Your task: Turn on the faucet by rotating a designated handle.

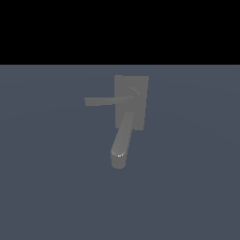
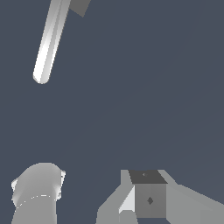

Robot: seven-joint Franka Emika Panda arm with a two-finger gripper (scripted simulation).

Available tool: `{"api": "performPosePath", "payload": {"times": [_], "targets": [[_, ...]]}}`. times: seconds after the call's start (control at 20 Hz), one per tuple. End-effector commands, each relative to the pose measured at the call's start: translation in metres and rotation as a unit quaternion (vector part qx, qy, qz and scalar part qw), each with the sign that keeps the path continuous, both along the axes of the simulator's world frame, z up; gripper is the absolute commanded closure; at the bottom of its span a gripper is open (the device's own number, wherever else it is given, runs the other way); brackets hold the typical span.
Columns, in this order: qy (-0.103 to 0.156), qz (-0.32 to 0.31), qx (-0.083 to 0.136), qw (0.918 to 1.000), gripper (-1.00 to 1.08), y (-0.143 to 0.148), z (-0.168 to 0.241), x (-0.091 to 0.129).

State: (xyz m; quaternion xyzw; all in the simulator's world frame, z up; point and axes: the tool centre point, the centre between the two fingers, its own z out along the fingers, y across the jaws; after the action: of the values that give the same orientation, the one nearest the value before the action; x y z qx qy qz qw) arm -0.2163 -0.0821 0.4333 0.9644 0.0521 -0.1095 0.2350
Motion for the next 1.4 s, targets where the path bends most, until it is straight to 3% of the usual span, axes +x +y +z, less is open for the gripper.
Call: {"api": "performPosePath", "payload": {"times": [0.0, 0.3, 0.65, 1.0, 1.35], "targets": [[0.016, 0.015, -0.031, 0.9993, 1.08, -0.009, -0.005, 0.007], [0.052, 0.055, -0.104, 0.9917, 1.08, -0.026, -0.015, 0.024], [0.093, 0.107, -0.184, 0.9726, 1.08, -0.042, -0.025, 0.047], [0.131, 0.165, -0.259, 0.9425, 1.08, -0.051, -0.035, 0.074], [0.165, 0.228, -0.328, 0.9017, 1.08, -0.052, -0.047, 0.103]]}}
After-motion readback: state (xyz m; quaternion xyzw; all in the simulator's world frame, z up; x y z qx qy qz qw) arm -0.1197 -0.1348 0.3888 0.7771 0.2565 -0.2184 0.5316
